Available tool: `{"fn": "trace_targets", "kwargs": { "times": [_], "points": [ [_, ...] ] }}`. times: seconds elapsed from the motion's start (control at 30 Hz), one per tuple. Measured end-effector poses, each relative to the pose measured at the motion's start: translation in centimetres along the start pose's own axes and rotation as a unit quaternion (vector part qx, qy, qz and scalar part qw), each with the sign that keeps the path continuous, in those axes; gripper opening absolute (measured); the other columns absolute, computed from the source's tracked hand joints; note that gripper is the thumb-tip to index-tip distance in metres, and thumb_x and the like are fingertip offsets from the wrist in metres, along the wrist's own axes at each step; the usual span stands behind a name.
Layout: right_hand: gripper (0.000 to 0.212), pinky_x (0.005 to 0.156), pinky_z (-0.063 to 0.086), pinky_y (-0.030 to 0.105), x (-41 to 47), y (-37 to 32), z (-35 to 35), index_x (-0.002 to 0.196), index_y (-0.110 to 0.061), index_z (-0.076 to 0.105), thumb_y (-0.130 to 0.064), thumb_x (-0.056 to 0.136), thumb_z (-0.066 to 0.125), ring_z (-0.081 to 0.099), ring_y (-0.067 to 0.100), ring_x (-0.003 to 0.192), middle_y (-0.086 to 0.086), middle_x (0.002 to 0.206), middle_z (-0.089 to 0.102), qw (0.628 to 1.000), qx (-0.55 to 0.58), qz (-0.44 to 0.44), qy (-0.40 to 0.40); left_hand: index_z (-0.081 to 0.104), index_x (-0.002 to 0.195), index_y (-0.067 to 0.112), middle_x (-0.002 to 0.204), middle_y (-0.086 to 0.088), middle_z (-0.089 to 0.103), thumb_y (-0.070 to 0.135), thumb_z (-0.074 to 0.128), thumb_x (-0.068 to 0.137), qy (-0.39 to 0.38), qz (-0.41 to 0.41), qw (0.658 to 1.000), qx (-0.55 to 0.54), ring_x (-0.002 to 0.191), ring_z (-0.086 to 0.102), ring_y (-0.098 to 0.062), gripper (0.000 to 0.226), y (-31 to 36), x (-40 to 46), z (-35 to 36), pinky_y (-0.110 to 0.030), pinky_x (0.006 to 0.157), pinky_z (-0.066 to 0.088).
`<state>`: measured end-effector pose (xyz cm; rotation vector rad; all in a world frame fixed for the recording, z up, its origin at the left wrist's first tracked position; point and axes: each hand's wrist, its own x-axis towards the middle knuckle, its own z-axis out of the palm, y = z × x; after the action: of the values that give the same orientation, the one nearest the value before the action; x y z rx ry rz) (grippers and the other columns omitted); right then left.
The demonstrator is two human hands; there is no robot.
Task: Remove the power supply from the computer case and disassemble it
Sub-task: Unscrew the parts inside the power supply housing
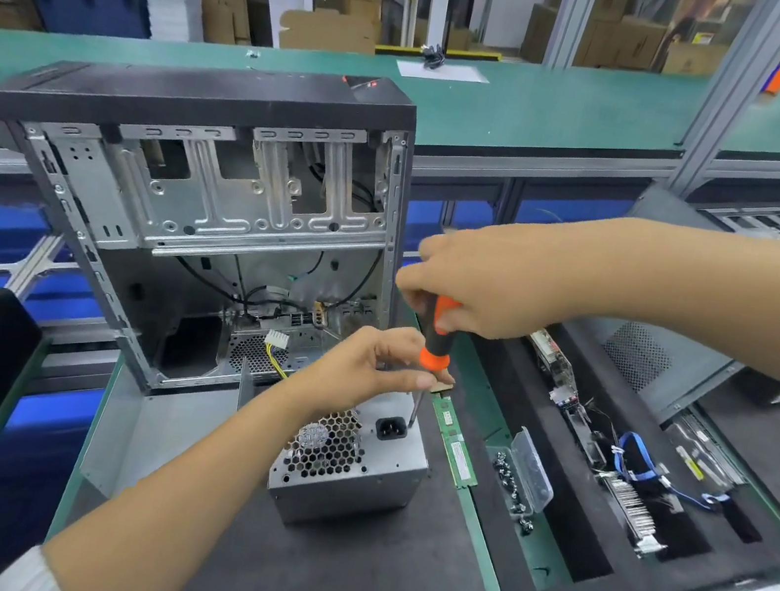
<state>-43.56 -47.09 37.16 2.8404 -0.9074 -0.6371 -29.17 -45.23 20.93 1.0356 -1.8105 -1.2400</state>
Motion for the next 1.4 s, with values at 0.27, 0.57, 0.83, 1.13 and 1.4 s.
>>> {"fn": "trace_targets", "kwargs": {
  "times": [0.27,0.57,0.83,1.13,1.4],
  "points": [
    [0.063,0.047,0.041,0.025,0.1,0.0,0.1,0.08,-0.014,0.05,-0.076,0.081,0.04,0.065,0.019,0.06,0.006,0.074,0.066,0.994,0.01,0.105,0.023,0.072,0.082,0.034,0.08,0.01,0.071,0.009,0.082,0.075,0.045,0.011,0.999,-0.016,0.082,0.064,0.0,0.028,0.1,0.4,0.4,-0.012,0.08,0.045],
    [0.048,0.07,0.051,0.038,-0.3,0.1,-0.6,0.117,-0.028,0.046,-0.052,0.081,0.067,0.059,0.022,0.084,-0.004,0.092,0.046,0.998,0.056,0.017,-0.023,0.076,0.087,0.027,0.087,0.01,0.074,0.005,0.071,0.086,0.007,0.015,0.999,-0.04,0.088,0.067,-0.002,0.023,0.2,-0.2,0.3,-0.011,0.082,0.047],
    [0.016,0.063,0.044,0.034,0.4,0.2,0.3,0.093,-0.023,0.052,-0.039,0.096,0.049,0.054,0.024,0.08,-0.005,0.079,0.042,0.999,-0.017,-0.01,0.033,0.075,0.086,0.026,0.088,0.009,0.073,0.004,0.07,0.086,-0.014,-0.003,0.999,-0.031,0.09,0.067,-0.003,0.023,-0.2,0.1,0.1,-0.014,0.084,0.048],
    [0.034,0.05,0.038,0.025,1.1,1.3,0.7,0.077,-0.02,0.054,-0.051,0.09,0.055,0.066,0.024,0.082,0.009,0.08,0.069,0.997,0.045,0.043,0.056,0.067,0.087,0.009,0.097,0.0,0.069,0.015,0.082,0.077,-0.02,-0.005,0.993,0.117,0.089,0.062,-0.011,0.019,-1.7,0.3,-0.2,-0.017,0.084,0.044],
    [0.032,0.046,0.032,0.022,0.4,1.5,-0.4,0.068,-0.025,0.049,-0.047,0.09,0.057,0.067,0.024,0.072,0.008,0.071,0.067,0.993,0.06,0.066,0.073,0.066,0.08,-0.001,0.085,0.007,0.049,0.021,0.081,0.079,-0.059,-0.006,0.968,0.244,0.09,0.051,-0.017,0.027,-3.1,0.0,0.1,-0.036,0.082,0.044]
  ]
}}
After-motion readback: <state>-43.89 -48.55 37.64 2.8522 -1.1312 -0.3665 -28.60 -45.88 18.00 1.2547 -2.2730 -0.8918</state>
